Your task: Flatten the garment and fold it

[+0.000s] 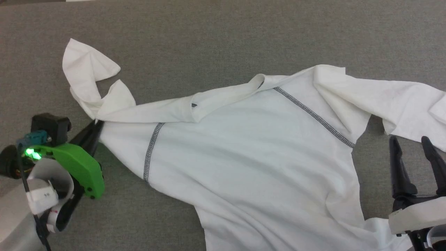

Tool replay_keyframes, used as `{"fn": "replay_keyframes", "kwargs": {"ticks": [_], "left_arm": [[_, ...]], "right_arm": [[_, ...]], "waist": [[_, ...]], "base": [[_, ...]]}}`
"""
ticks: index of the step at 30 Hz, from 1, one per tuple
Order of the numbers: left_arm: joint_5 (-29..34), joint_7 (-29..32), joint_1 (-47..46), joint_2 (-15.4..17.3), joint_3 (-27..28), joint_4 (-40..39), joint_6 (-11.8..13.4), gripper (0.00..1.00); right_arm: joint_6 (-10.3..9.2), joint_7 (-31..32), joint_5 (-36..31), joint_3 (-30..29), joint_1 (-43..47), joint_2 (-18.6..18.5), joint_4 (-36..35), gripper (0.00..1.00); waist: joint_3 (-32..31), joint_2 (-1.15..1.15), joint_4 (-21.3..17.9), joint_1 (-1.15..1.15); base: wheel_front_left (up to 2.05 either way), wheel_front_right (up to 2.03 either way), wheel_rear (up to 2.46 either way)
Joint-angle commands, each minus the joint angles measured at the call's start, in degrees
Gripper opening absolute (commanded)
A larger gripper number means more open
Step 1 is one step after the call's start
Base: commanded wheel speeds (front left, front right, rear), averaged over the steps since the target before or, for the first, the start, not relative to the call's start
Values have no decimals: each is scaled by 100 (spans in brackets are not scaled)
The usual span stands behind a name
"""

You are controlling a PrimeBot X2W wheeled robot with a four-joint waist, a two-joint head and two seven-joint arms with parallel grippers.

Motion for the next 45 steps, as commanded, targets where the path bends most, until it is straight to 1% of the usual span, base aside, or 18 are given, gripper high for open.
{"fn": "replay_keyframes", "kwargs": {"ticks": [1, 4, 6, 9, 12, 16, 18, 22, 25, 28, 32, 37, 38, 41, 42, 43, 44, 45], "left_arm": [[-80, -67, 146, -11, 16, -189, 74, 0], [-139, -169, 267, -79, 43, -549, 197, 0], [-129, -219, 271, -138, 54, -737, 256, 0], [-80, -218, 222, -171, 50, -882, 299, 0], [1, -191, 111, -206, 35, -983, 303, 0], [93, -164, -51, -319, 3, -1050, 269, 0], [119, -156, -135, -400, -12, -1064, 230, 0], [180, -150, -277, -522, -41, -1025, 170, 0], [222, -151, -372, -602, -64, -976, 117, 0], [259, -162, -460, -695, -94, -917, 51, 0], [260, -175, -527, -808, -124, -846, -24, 0], [253, -189, -549, -907, -164, -785, -75, 0], [248, -209, -550, -961, -186, -748, -104, 0], [245, -227, -557, -1017, -211, -701, -140, 0], [241, -230, -560, -1038, -221, -682, -155, 0], [234, -236, -563, -1058, -226, -664, -170, 0], [231, -240, -566, -1071, -231, -650, -182, 0], [227, -242, -570, -1085, -237, -632, -196, 0]], "right_arm": [[-8, 65, -67, 74, 14, 7, -14, 100], [-8, 315, -280, 306, -167, 7, -77, 100], [-8, 640, -465, 523, -493, -51, -107, 100], [-8, 1179, -453, 888, -1113, -556, -13, 100], [-8, 1874, -176, 1303, -1856, -1310, 290, 100], [-8, 2699, 355, 1753, -2767, -2051, 705, 100], [-8, 2975, 512, 2067, -3176, -2458, 879, 100], [-8, 3326, 863, 2626, -3807, -2973, 1228, 100], [-8, 3701, 1181, 3218, -4217, -3383, 1478, 100], [-8, 3930, 1505, 3836, -4626, -3781, 1621, 100], [-8, 3994, 1737, 4469, -5130, -4180, 1763, 100], [-8, 4017, 1951, 5124, -5638, -4533, 1935, 100], [-8, 3968, 2067, 5411, -5865, -4685, 2048, 100], [-8, 3920, 2177, 5653, -5993, -4788, 2176, 100], [-8, 3914, 2229, 5740, -6024, -4817, 2235, 97], [-8, 3913, 2281, 5818, -6052, -4840, 2294, 68], [-8, 3928, 2319, 5881, -6070, -4859, 2347, 36], [-8, 3943, 2359, 5963, -6092, -4882, 2397, 0]], "waist": [[-116, 0, 153, 0], [-125, 0, 228, 0], [-93, 0, 276, 0], [5, 0, 345, 0], [163, 0, 462, 0], [406, 0, 635, 0], [538, 0, 736, 0], [747, 0, 902, 0], [886, 0, 1026, 0], [966, 0, 1146, 0], [1021, 0, 1271, 0], [1092, 0, 1382, 0], [1134, 0, 1445, 0], [1160, 0, 1503, 0], [1166, 0, 1523, 0], [1171, 0, 1539, 0], [1172, 0, 1550, 0], [1171, 0, 1560, 0]], "base": [[0, 0, 0], [0, 0, 0], [0, 0, 0], [0, 0, 0], [0, 0, 0], [0, 0, 0], [0, 0, 0], [0, 0, 0], [0, 0, 0], [0, 0, 0], [0, 0, 0], [0, 0, 0], [0, 0, 0], [0, 0, 0], [0, 0, 0], [0, 0, 0], [0, 0, 0], [0, 0, 0]]}}
